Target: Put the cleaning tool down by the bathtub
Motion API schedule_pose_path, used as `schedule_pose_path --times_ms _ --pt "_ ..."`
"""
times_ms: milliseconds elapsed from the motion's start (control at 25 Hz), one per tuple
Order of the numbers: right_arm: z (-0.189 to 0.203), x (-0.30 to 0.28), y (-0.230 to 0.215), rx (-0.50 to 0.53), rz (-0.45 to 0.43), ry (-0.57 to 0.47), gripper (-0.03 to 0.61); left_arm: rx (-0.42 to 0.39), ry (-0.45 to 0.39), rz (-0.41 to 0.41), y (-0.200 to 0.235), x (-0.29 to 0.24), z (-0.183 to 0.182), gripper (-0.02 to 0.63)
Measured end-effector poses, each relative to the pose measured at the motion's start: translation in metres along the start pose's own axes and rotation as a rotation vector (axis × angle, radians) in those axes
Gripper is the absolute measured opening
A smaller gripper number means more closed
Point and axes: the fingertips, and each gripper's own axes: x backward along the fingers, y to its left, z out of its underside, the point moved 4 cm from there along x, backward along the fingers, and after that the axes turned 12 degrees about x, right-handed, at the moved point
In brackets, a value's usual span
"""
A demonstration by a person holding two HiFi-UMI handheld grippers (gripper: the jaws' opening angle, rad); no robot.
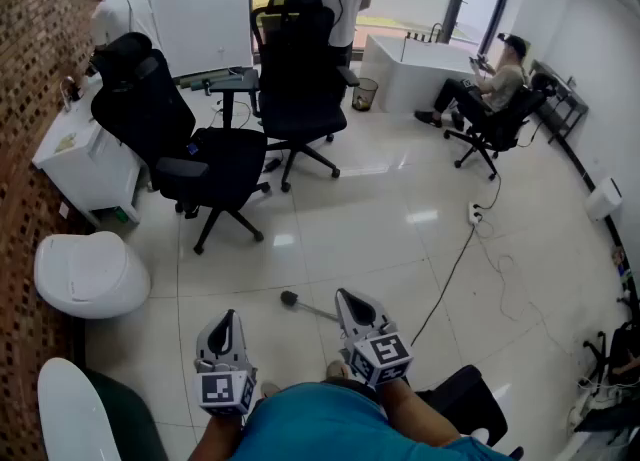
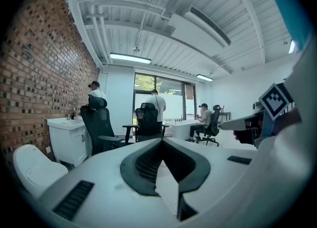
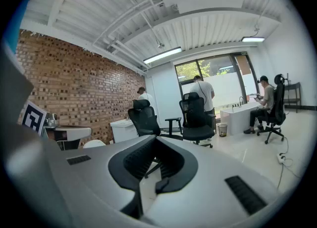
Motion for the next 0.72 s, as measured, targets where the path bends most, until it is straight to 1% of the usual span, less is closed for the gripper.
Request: schedule_pose_path --times_ms 200,480,720 --pt "0.006 -0.001 0.008 0.004 -0.005 0.028 0.015 -0.006 0.016 -0.002 0.014 0.01 0.001 0.0" --pt "0.001 -0.017 0.034 -0.001 0.005 0.05 0.015 0.022 0.011 -0.01 0.048 0.021 0.002 0.0" --pt "0.002 -0.025 0.053 0.018 0.017 0.062 0.015 0.045 0.039 -0.018 0.075 0.027 0.01 0.0"
